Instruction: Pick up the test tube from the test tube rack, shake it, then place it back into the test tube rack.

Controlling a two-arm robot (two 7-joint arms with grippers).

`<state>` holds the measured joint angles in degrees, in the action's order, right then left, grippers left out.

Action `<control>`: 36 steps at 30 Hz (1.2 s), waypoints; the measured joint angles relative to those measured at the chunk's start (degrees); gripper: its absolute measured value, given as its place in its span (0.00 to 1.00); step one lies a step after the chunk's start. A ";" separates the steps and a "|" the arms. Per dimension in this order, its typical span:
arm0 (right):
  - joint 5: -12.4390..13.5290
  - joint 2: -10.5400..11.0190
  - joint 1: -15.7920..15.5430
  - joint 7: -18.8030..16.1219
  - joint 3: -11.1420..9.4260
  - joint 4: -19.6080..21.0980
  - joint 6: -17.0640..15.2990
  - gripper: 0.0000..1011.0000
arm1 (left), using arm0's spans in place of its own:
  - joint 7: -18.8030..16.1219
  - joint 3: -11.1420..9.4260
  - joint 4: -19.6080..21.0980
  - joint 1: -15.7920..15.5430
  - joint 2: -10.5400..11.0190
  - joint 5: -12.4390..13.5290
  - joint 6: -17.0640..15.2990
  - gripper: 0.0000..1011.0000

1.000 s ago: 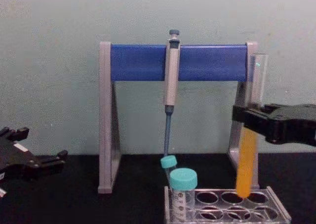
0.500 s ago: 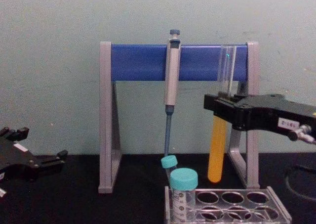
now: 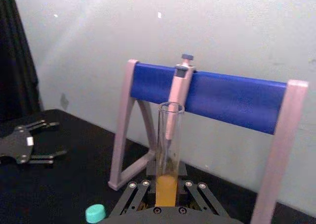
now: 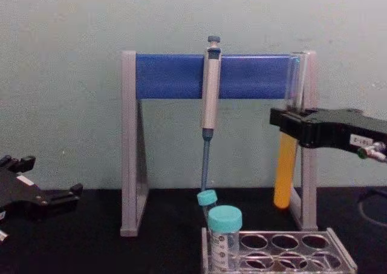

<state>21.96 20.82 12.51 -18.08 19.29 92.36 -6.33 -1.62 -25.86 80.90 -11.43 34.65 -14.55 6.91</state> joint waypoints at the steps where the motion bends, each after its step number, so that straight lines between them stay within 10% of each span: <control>1: -0.03 0.03 -0.06 0.08 -0.15 0.00 -0.01 0.23 | 0.00 0.00 0.00 0.00 0.00 0.00 0.00 0.99; 36: -0.80 -0.30 -0.63 -0.12 -1.60 0.13 -0.24 0.23 | 0.00 0.00 0.00 0.00 0.00 0.00 0.00 0.99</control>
<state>21.16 20.52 11.89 -18.20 17.70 92.49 -6.58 -1.62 -25.86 80.90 -11.43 34.65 -14.55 6.91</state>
